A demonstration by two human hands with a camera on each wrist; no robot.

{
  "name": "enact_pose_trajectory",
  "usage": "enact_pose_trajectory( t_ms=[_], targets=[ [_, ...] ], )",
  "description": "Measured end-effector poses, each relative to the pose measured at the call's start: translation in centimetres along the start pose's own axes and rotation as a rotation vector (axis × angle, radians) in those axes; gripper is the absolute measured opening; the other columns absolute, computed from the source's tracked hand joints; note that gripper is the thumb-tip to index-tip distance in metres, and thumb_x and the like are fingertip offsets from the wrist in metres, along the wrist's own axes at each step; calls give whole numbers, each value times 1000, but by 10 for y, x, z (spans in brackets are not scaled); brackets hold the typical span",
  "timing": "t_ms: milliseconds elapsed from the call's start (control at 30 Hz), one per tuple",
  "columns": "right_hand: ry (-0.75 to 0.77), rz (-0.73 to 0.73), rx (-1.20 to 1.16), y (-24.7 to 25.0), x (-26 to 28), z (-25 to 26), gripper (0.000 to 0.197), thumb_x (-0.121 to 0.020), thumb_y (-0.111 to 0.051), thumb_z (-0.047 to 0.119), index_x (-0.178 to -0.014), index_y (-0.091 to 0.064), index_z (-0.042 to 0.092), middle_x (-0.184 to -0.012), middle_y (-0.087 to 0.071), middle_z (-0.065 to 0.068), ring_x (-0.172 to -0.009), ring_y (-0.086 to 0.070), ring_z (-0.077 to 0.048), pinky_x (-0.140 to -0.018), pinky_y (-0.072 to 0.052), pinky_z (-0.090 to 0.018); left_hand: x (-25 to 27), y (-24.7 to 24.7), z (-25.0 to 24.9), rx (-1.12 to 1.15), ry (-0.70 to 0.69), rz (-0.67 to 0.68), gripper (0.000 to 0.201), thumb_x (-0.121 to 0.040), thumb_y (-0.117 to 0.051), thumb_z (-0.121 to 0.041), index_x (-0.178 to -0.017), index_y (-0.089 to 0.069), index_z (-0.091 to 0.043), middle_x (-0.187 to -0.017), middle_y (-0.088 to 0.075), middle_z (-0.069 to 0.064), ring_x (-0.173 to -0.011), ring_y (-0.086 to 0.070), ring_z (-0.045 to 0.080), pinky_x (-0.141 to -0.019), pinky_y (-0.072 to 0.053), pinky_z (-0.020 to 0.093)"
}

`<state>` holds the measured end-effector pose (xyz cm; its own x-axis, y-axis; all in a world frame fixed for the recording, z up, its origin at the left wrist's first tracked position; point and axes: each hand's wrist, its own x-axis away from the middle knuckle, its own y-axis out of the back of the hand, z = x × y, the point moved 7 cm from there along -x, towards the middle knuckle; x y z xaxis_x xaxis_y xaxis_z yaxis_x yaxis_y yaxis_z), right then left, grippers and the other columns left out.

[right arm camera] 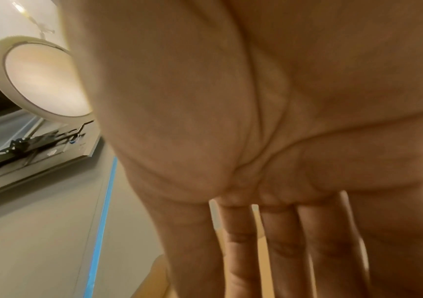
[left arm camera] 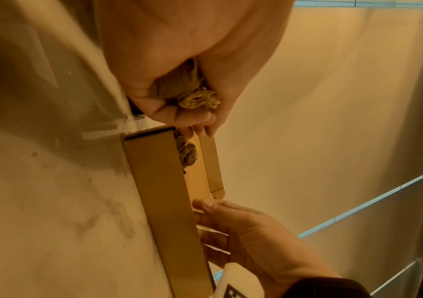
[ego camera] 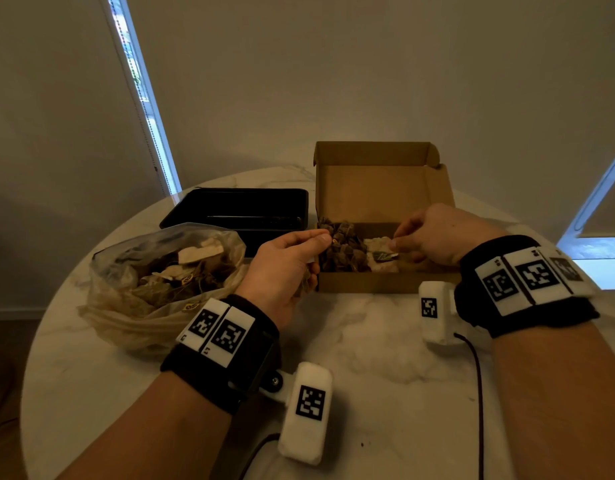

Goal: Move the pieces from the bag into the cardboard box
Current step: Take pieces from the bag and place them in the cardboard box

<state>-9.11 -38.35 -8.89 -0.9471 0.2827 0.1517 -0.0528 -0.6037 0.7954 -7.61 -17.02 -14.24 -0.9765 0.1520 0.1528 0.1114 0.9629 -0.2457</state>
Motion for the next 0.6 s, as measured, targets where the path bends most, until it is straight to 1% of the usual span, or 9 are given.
enact_pose_trajectory(
  t_ms=[33,67,100,167,200,267,467,533,600],
  targets=[
    [17,-20,6,3,2,3,14,-97,-68,26,-103,-73,15,-105,-73,-9,-102,-70,-26,-72,-56,-33,0,0,0,-1,2,0,14,-92,-73,-17,-105,-77,-15,-93,-70,4,-53,-53,4,-46,-45,16],
    [32,-18,17,3,4,6,16,-99,-64,28,-103,-74,16,-105,-73,-8,-102,-69,-25,-68,-53,-31,0,0,0,-1,5,-1,15,-92,-73,-17,-106,-77,-15,-94,-71,4,-53,-53,4,-46,-45,17],
    [44,1,53,2,5,8,21,-101,-60,32,-104,-74,16,-106,-73,-8,-102,-68,-25,-71,-52,-31,0,1,0,-1,8,-2,15,-92,-73,-18,-107,-77,-14,-96,-72,5,-53,-54,4,-46,-45,17],
    [38,70,171,-6,4,9,37,-103,-52,45,-108,-75,16,-107,-73,-8,-102,-67,-25,-87,-53,-36,1,1,0,-1,15,-7,17,-93,-72,-21,-108,-76,-14,-100,-73,5,-54,-54,4,-46,-45,17],
    [18,97,222,-10,3,7,44,-102,-49,51,-108,-75,16,-106,-74,-7,-101,-67,-24,-89,-51,-36,1,1,0,0,18,-8,18,-94,-72,-22,-110,-76,-14,-102,-74,6,-54,-54,4,-46,-46,17],
    [-13,119,279,-13,0,2,51,-99,-48,59,-106,-76,18,-105,-74,-5,-99,-68,-21,-88,-50,-35,1,0,0,3,24,-12,21,-95,-70,-23,-112,-75,-13,-105,-75,5,-53,-53,3,-47,-46,17],
    [11,113,273,-11,-1,3,52,-99,-47,60,-100,-77,18,-98,-75,-2,-94,-69,-19,-82,-48,-33,2,1,0,2,33,-24,20,-97,-67,-25,-111,-75,-14,-101,-75,1,-51,-54,2,-48,-46,16],
    [17,144,323,-15,0,4,55,-99,-44,63,-103,-77,19,-102,-74,-3,-97,-67,-20,-81,-48,-34,2,1,1,20,49,-37,25,-100,-62,-32,-108,-76,-14,-102,-77,0,-51,-52,2,-48,-46,16],
    [45,145,304,-15,2,6,50,-100,-45,60,-104,-76,21,-104,-73,-2,-96,-67,-19,-78,-48,-32,2,3,1,66,79,-60,39,-104,-52,-44,-105,-77,-13,-102,-78,1,-53,-52,5,-50,-45,18]
  ],
)
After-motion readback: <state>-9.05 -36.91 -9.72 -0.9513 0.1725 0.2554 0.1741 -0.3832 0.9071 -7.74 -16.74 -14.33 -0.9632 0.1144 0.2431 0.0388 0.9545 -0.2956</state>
